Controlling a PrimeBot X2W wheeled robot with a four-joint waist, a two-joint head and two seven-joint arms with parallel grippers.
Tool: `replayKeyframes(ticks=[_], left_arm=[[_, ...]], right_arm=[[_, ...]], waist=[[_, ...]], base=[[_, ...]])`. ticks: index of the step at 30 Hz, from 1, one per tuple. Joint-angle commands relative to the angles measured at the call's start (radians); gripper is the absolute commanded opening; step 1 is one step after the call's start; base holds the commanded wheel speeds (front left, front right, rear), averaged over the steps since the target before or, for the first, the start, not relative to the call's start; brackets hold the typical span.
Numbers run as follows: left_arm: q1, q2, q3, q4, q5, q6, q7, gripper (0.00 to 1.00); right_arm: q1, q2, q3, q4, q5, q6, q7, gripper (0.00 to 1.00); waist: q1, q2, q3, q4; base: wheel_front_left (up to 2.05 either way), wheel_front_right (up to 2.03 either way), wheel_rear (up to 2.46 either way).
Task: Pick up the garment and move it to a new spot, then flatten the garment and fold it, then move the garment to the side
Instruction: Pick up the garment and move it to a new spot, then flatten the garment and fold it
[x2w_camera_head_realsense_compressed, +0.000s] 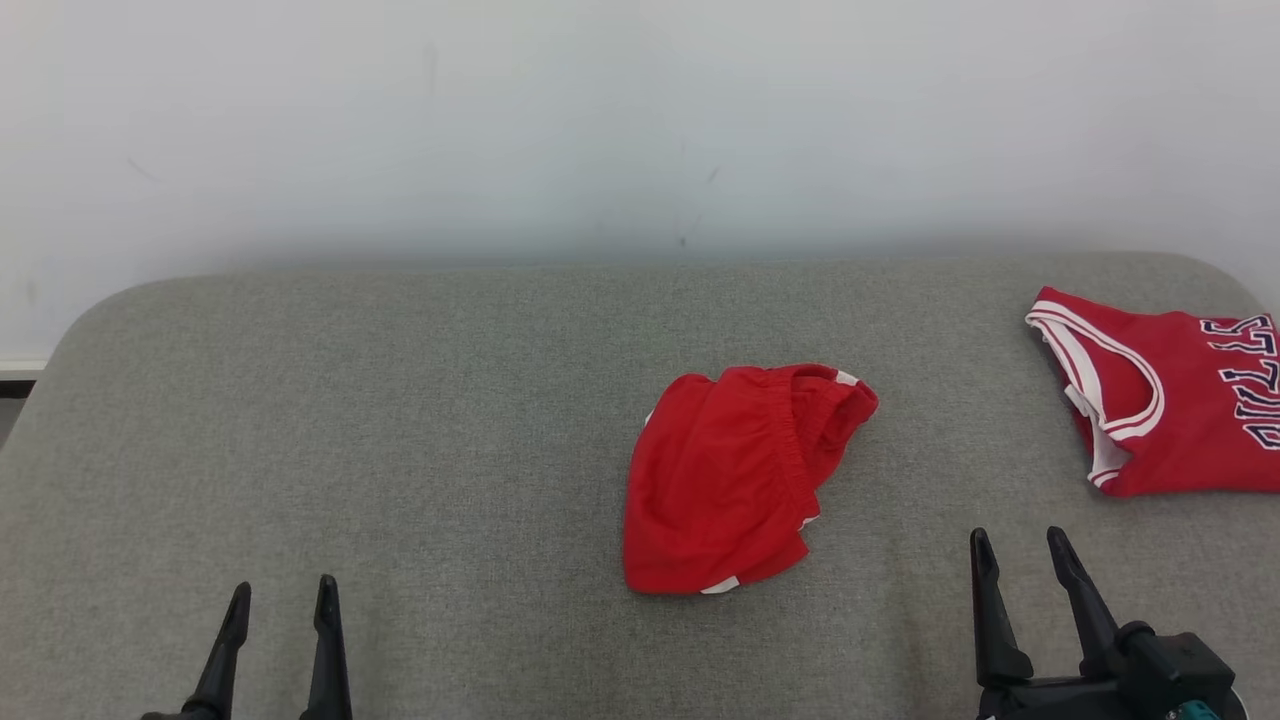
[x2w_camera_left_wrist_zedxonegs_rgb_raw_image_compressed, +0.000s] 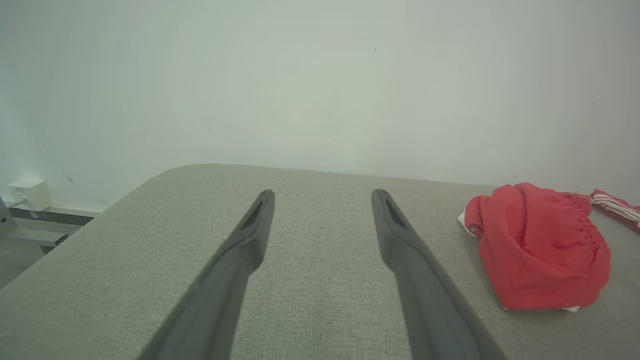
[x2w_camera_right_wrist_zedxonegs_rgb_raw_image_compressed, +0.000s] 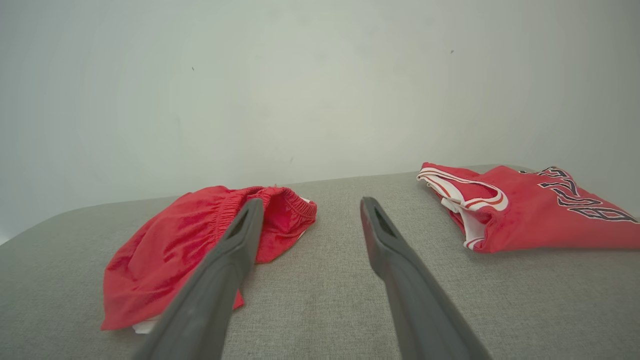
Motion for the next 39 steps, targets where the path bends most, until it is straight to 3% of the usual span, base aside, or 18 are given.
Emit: replayKeyframes(ticks=[1,18,26,39], left_arm=[[0.008,-0.006,0.009,0.005,0.012,-0.009,-0.003,1.00],[-0.008,-0.048,0.054,0.020,0.066,-0.056,-0.003,1.00],[-0.020,-0.061,0.056,0.020,0.080,-0.065,-0.003,1.00],[-0.068,-0.078,0.029,0.030,0.089,-0.072,-0.003,1.00]], right_arm=[[0.014,0.000,0.003,0.006,0.009,-0.003,-0.001,1.00],[0.008,0.000,0.017,0.021,0.018,-0.003,-0.001,1.00],[-0.074,-0.016,0.090,0.058,0.016,-0.003,0.003,1.00],[-0.320,-0.055,0.169,0.364,0.066,-0.003,0.039,1.00]], waist=[[0.0000,0.0000,0.001,-0.001],[0.0000,0.0000,0.006,-0.015],[0.0000,0.0000,0.019,0.000],[0.0000,0.0000,0.092,0.093]], base=[[0.00,0.00,0.00],[0.00,0.00,0.00],[0.00,0.00,0.00],[0.00,0.00,0.00]])
